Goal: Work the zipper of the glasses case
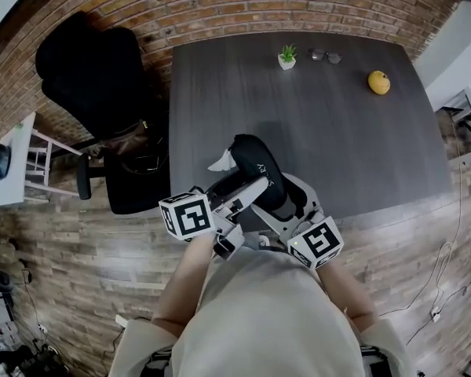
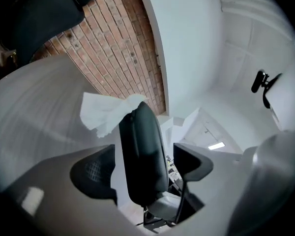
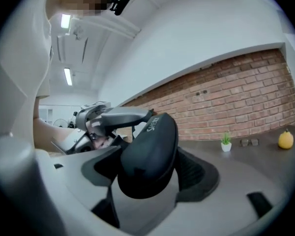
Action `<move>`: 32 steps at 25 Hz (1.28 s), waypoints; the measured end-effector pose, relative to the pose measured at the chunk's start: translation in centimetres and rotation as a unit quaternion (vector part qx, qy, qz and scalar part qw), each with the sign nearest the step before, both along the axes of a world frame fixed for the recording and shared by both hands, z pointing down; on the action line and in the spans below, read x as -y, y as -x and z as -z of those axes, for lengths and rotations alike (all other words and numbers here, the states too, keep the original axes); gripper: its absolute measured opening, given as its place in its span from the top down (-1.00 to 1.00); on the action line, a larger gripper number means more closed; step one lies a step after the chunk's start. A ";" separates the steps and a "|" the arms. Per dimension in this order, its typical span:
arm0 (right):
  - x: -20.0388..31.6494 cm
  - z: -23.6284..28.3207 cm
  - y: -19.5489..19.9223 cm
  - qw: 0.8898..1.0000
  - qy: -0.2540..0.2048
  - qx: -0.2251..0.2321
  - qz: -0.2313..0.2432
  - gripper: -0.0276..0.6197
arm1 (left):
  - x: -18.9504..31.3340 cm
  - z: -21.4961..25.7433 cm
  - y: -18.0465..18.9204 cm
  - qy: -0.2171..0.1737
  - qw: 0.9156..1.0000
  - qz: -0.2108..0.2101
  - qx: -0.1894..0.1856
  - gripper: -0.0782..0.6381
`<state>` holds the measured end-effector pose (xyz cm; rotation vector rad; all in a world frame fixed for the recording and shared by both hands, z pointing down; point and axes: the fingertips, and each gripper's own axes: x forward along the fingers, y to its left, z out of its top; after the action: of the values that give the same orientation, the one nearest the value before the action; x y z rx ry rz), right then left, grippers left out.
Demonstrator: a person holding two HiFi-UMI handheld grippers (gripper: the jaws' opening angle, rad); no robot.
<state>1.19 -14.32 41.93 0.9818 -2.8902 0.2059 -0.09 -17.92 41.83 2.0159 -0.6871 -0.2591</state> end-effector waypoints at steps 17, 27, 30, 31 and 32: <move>-2.8 0.9 -1.2 1.000 0.012 -0.009 0.019 -0.16 | -1.5 -0.8 -0.4 -0.078 0.988 -0.013 0.131 -0.01; -1.3 5.7 -0.6 0.985 -0.036 -0.139 0.093 -0.05 | -3.2 -3.3 -2.4 -0.156 0.945 -0.048 0.283 -0.01; -1.8 4.7 1.3 0.961 -0.043 -0.222 0.160 -0.05 | -4.0 -3.7 -3.6 -0.165 0.940 -0.064 0.291 -0.01; -2.0 4.3 1.9 0.950 -0.048 -0.249 0.180 -0.05 | -4.3 -3.8 -4.0 -0.168 0.938 -0.069 0.295 -0.01; -2.2 4.0 2.4 0.940 -0.055 -0.273 0.199 -0.05 | -4.5 -4.0 -4.3 -0.172 0.935 -0.074 0.301 -0.01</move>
<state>-1.17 -12.15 37.95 0.3582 -2.5134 -0.2241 4.17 -13.40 45.80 2.4983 -0.9018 0.3736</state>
